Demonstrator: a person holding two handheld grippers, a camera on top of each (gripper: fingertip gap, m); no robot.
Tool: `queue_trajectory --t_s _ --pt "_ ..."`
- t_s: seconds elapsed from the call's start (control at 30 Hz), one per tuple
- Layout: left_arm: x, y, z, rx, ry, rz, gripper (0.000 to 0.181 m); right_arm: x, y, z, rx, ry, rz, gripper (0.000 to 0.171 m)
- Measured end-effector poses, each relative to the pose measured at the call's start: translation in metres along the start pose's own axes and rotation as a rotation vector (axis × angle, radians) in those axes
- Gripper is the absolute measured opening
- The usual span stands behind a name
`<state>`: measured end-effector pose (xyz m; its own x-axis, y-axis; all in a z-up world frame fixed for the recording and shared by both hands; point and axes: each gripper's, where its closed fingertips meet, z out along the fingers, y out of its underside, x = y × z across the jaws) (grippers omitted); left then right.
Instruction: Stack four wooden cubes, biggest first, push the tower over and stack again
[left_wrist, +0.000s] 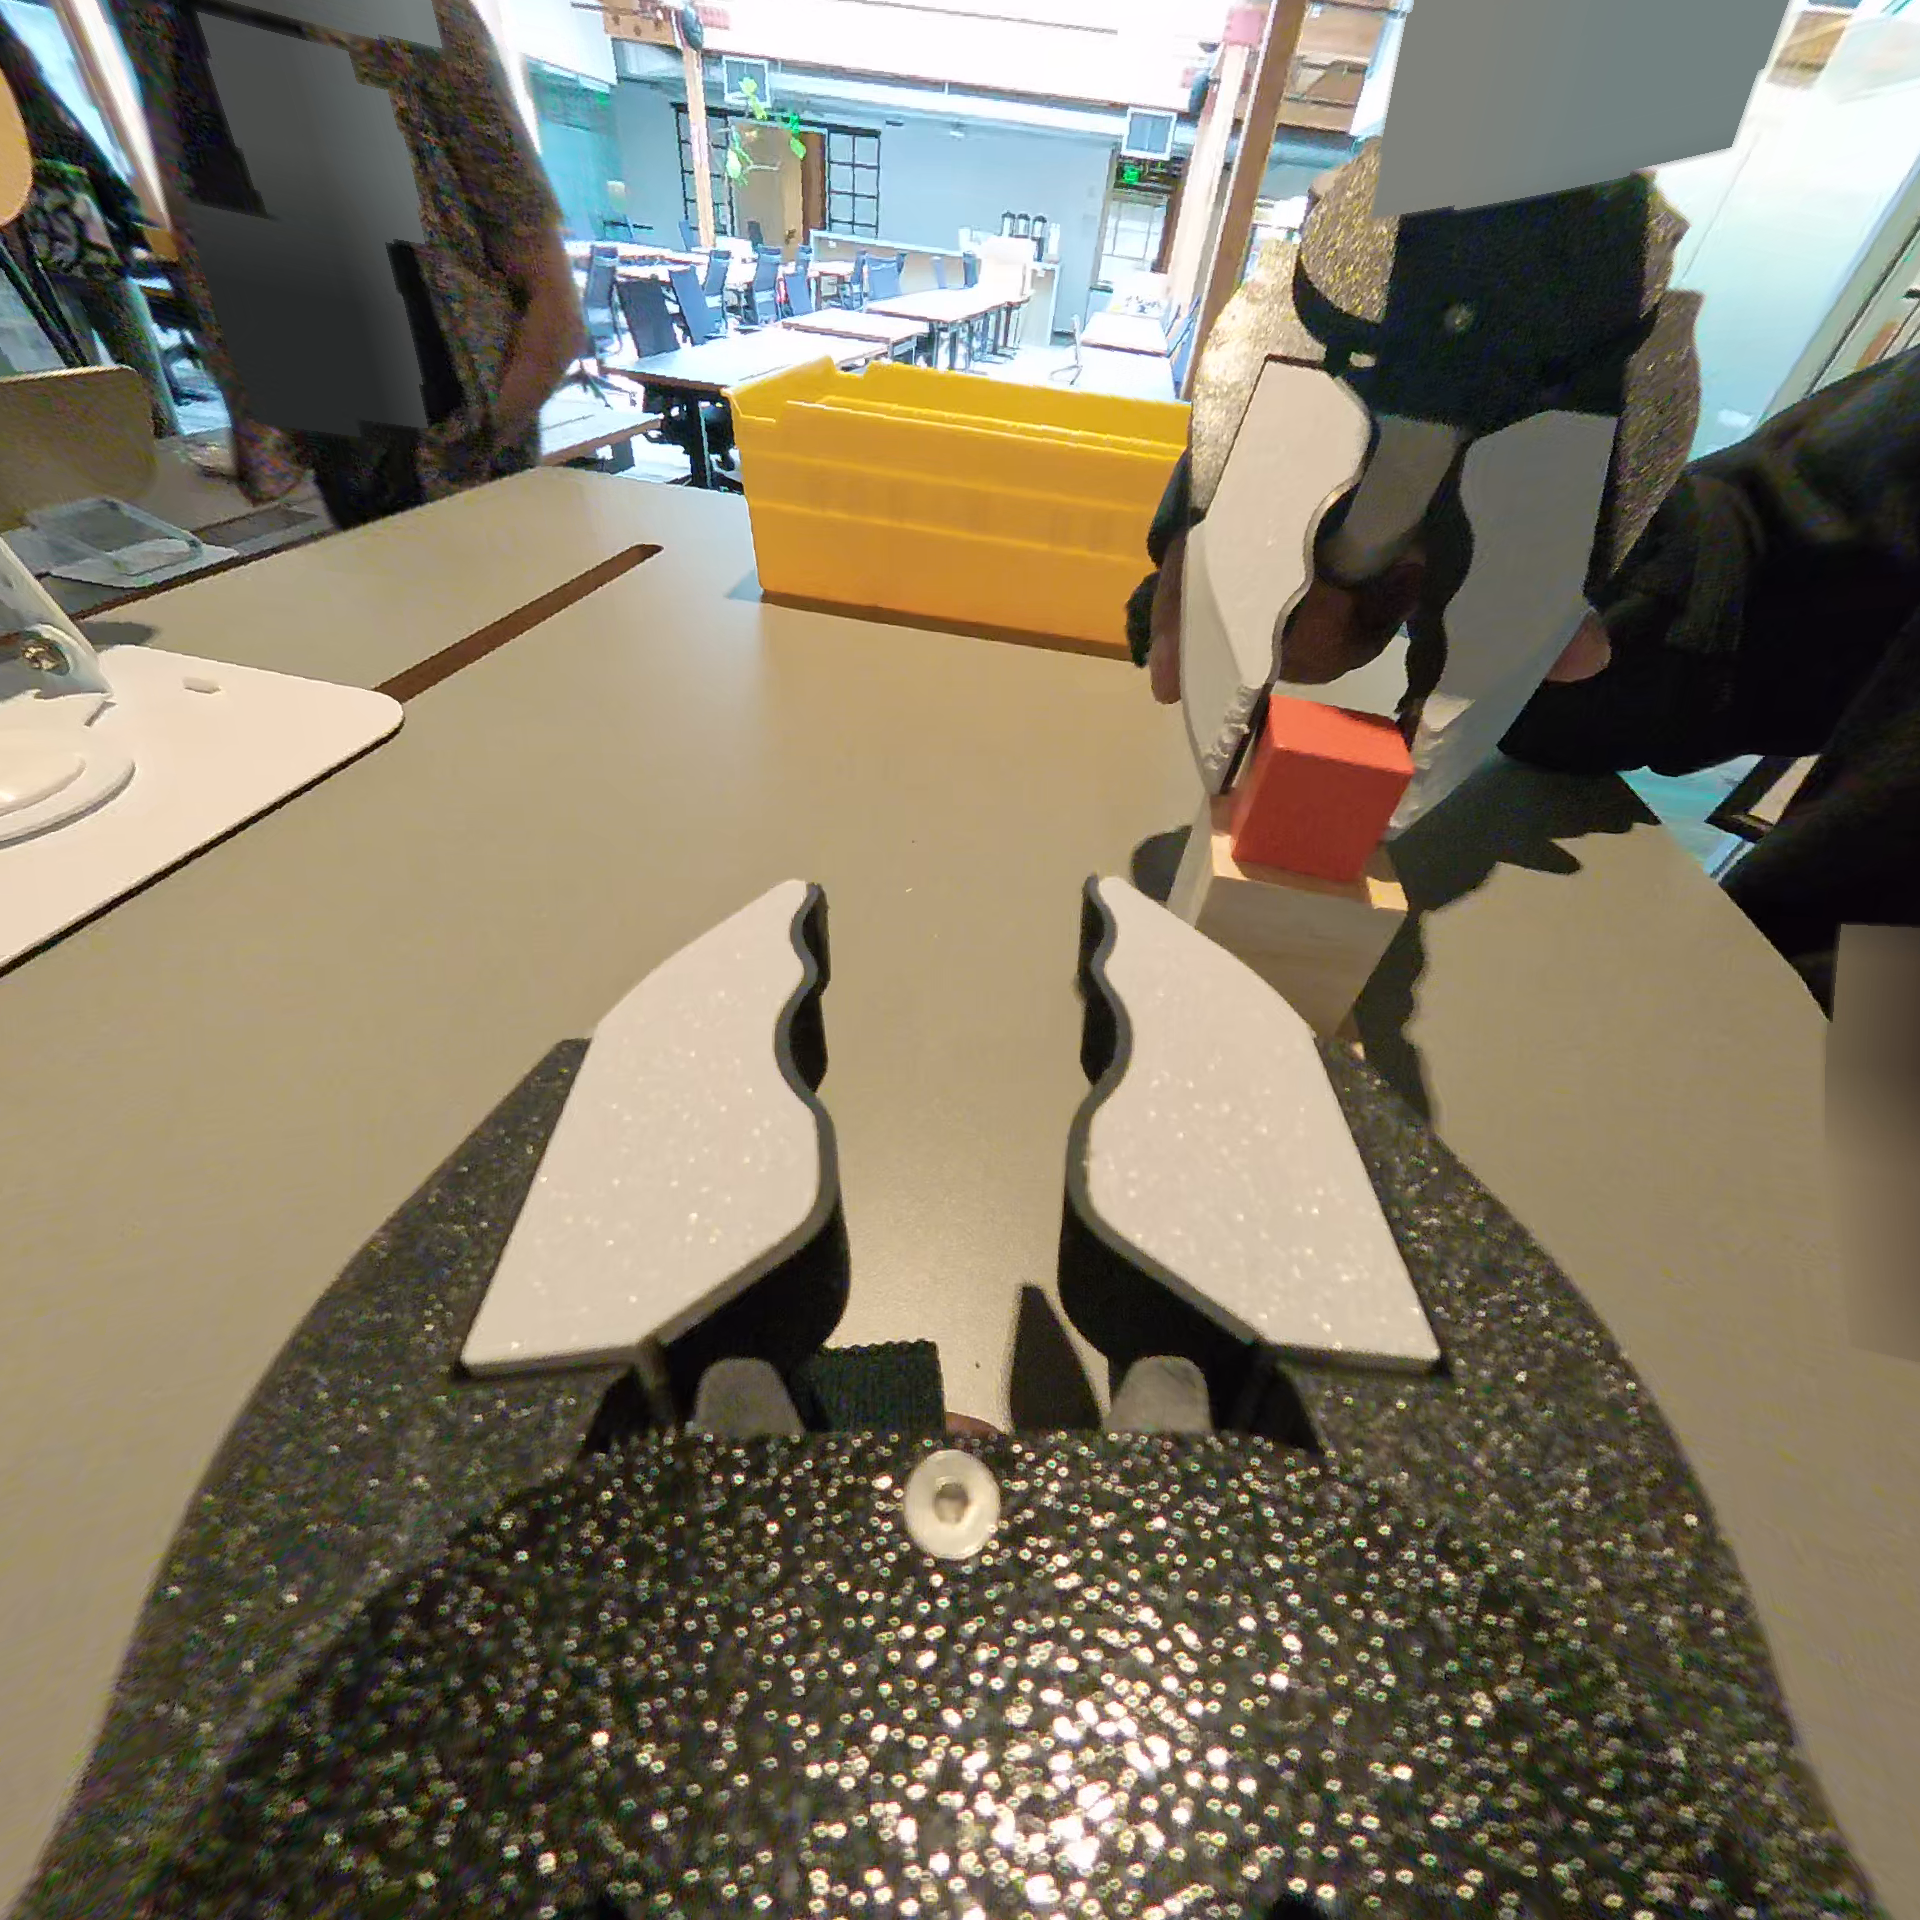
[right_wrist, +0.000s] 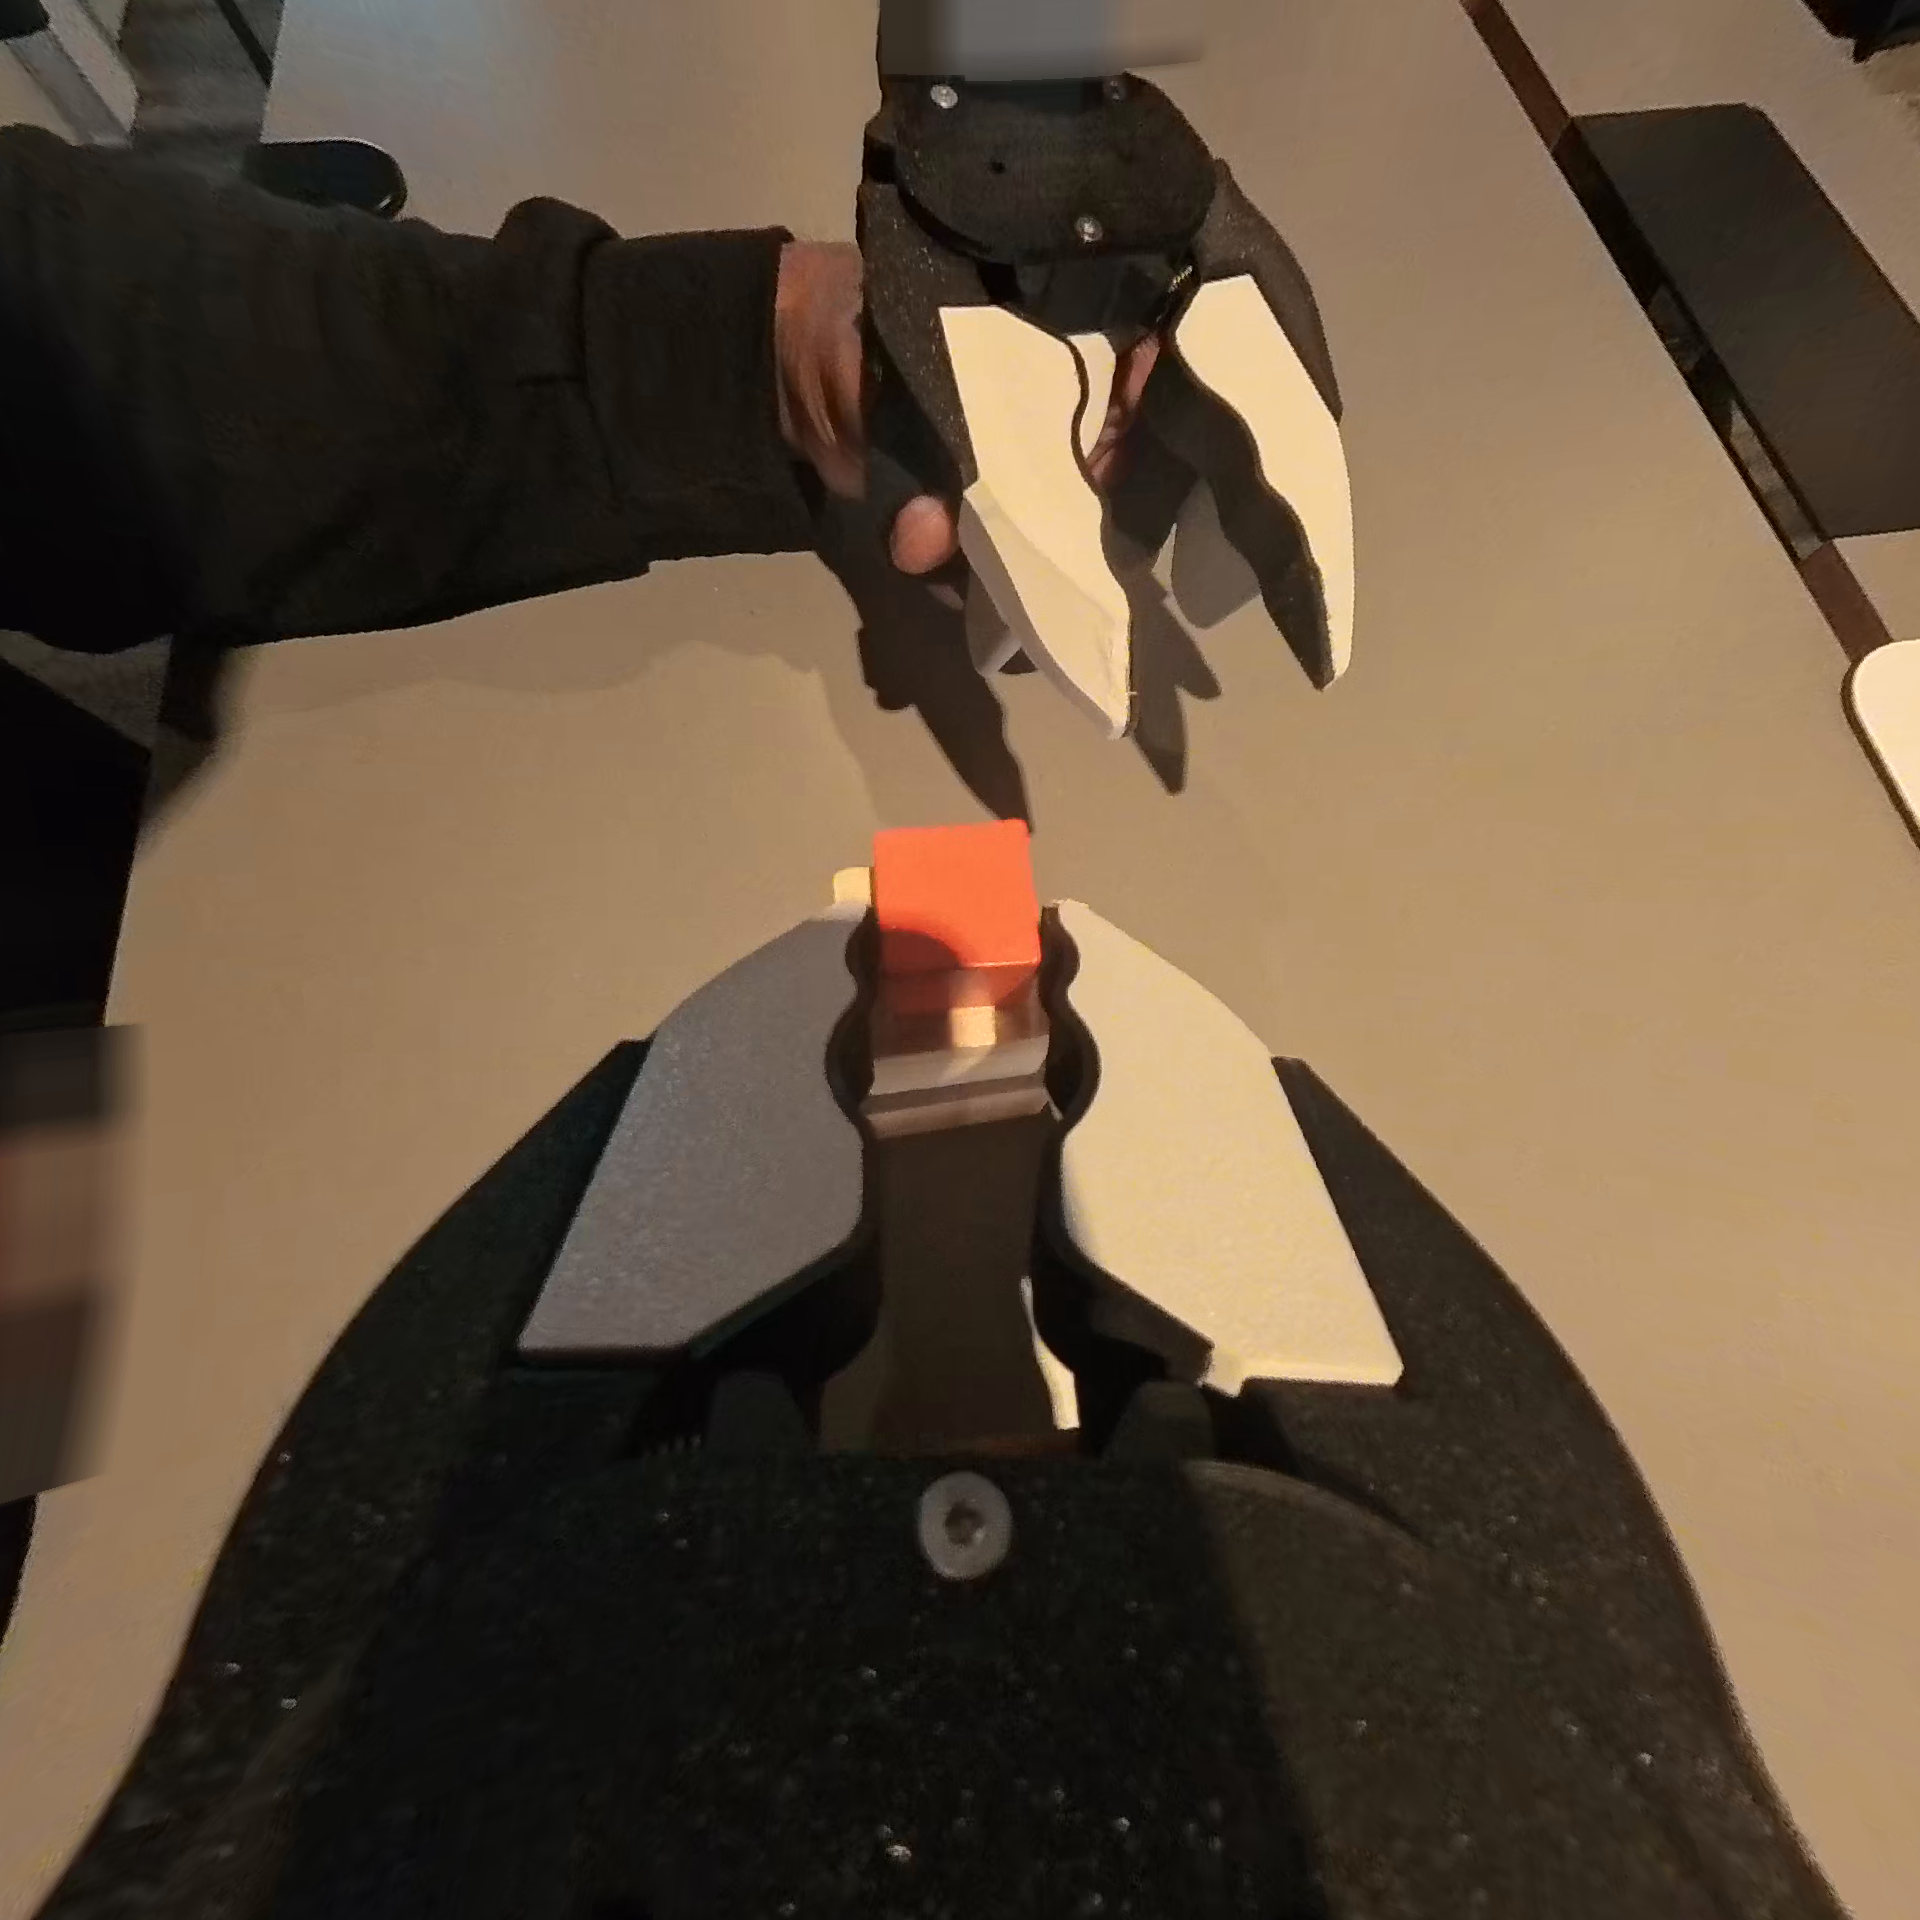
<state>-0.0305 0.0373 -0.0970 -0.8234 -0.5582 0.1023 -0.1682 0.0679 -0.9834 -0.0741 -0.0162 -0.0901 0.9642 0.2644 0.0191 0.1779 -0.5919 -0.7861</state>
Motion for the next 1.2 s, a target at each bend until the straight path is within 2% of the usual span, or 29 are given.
queue_trajectory --t_s 0.27,0.47,0.57,0.77,0.97,1.03,1.2 --pt "0.000 0.000 0.000 -0.003 0.001 0.002 0.046 -0.001 0.002 -0.001 0.020 -0.013 -0.031 0.042" --pt "0.001 0.000 0.000 0.003 0.001 0.003 0.046 -0.006 0.011 -0.028 0.067 -0.077 -0.142 0.045" --pt "0.001 0.000 -0.001 0.005 0.001 0.005 0.046 -0.006 0.037 -0.048 0.067 -0.124 -0.199 0.042" --pt "-0.001 -0.002 -0.002 0.018 0.004 -0.010 0.046 -0.008 0.103 -0.085 -0.009 -0.177 -0.081 0.035" --pt "-0.003 -0.003 -0.002 0.024 0.010 -0.033 0.046 -0.021 0.156 -0.089 -0.163 -0.173 -0.005 0.033" --pt "-0.003 -0.003 -0.002 0.022 0.011 -0.037 0.046 -0.021 0.167 -0.087 -0.205 -0.165 -0.007 0.034" --pt "-0.003 -0.002 -0.001 0.017 0.009 -0.032 0.046 -0.015 0.169 -0.091 -0.188 -0.134 0.004 0.033"
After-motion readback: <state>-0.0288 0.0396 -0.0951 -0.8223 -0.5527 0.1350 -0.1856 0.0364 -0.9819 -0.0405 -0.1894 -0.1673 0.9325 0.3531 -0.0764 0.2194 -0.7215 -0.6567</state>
